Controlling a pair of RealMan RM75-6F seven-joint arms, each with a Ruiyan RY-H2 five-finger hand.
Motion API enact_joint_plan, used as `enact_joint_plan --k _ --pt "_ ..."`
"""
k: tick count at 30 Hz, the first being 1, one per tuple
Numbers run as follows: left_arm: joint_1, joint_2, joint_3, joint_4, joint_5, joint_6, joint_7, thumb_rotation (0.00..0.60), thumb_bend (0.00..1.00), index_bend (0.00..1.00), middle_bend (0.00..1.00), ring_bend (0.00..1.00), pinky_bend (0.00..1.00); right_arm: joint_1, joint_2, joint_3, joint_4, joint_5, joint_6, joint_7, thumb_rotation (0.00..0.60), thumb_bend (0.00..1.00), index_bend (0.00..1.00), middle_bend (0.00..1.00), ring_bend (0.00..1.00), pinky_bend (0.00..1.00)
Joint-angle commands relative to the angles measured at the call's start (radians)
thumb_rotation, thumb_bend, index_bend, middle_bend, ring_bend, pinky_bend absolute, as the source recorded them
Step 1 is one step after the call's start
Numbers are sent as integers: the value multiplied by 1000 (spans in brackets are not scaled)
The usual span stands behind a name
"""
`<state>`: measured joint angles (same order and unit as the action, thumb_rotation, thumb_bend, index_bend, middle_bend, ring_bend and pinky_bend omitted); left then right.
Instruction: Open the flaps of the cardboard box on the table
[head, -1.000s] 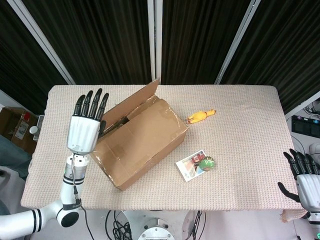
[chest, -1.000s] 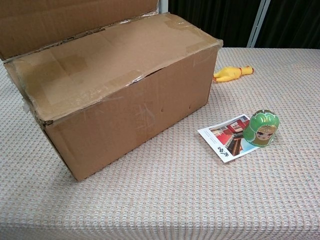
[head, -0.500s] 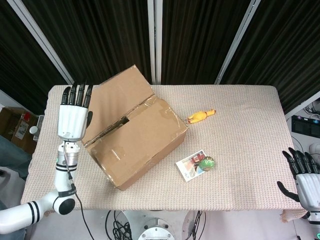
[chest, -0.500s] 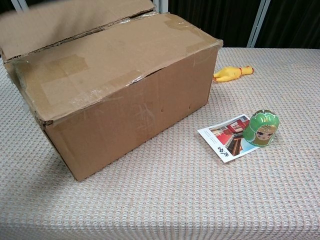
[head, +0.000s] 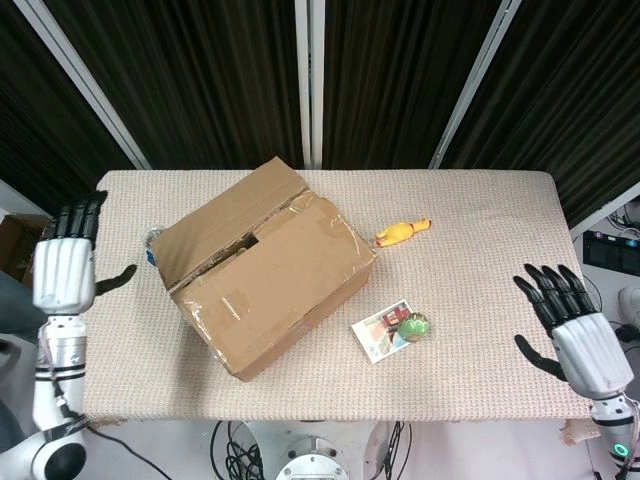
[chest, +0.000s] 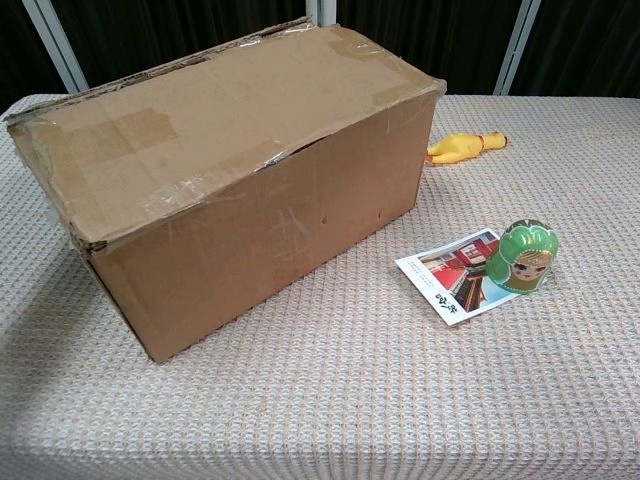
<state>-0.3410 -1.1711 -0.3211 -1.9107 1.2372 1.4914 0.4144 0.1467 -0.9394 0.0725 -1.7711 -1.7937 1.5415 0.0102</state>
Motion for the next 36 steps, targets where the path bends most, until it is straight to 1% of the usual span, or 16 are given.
enact_joint_plan --k 1,3,5,7,9,10,11,13,15,19,21,22,25,30,32,36 --pt "143 122 115 67 52 33 -172 600 63 99 122 91 211 119 52 59 -120 -19 -128 -32 600 497 0 2 0 0" --pt "176 147 142 99 58 30 -237 600 64 99 122 91 211 173 65 85 -172 6 -204 -55 600 584 0 7 0 0" --pt "214 175 173 141 81 36 -320 596 65 99 122 91 210 250 70 120 -236 49 -315 -104 600 624 0 8 0 0" --pt "241 191 200 187 121 52 -374 591 66 99 124 91 210 318 59 152 -278 111 -417 -161 600 647 0 8 0 0" --pt "267 205 230 234 163 68 -413 589 67 99 126 91 210 405 30 190 -314 216 -542 -232 600 664 0 8 0 0" --pt "280 211 244 250 177 74 -429 590 67 99 127 91 210 458 7 211 -327 287 -610 -270 600 670 0 8 0 0" --pt "289 216 253 259 187 77 -441 589 71 99 128 91 210 499 -15 227 -331 344 -654 -297 600 673 0 9 0 0" --pt "306 232 274 272 204 79 -455 594 87 98 129 91 210 594 -73 259 -319 481 -732 -374 600 676 0 15 0 0" --pt "318 244 286 275 214 82 -462 594 97 92 129 91 210 674 -129 276 -294 591 -769 -453 600 670 0 21 0 0" --pt "342 264 297 269 220 99 -490 599 98 87 128 91 210 859 -249 280 -232 844 -789 -630 600 668 0 21 0 0" --pt "350 270 301 268 219 101 -495 598 97 87 129 91 210 935 -297 276 -208 950 -786 -678 600 666 0 20 0 0" --pt "354 272 303 268 219 101 -499 598 98 87 129 91 210 984 -327 271 -191 1019 -781 -707 600 666 0 19 0 0" --pt "363 275 308 270 214 98 -502 598 98 88 129 91 210 1108 -397 249 -148 1171 -755 -788 600 666 0 14 0 0" --pt "372 276 310 275 213 97 -508 597 97 87 129 91 210 1262 -511 240 -58 1362 -689 -860 600 666 0 2 0 0" --pt "376 277 311 278 214 98 -514 597 96 87 129 91 210 1305 -548 240 -24 1408 -669 -871 600 667 0 0 0 0" --pt "382 283 310 287 216 100 -529 597 97 88 129 91 210 1357 -590 237 20 1455 -644 -879 600 675 0 1 0 0"
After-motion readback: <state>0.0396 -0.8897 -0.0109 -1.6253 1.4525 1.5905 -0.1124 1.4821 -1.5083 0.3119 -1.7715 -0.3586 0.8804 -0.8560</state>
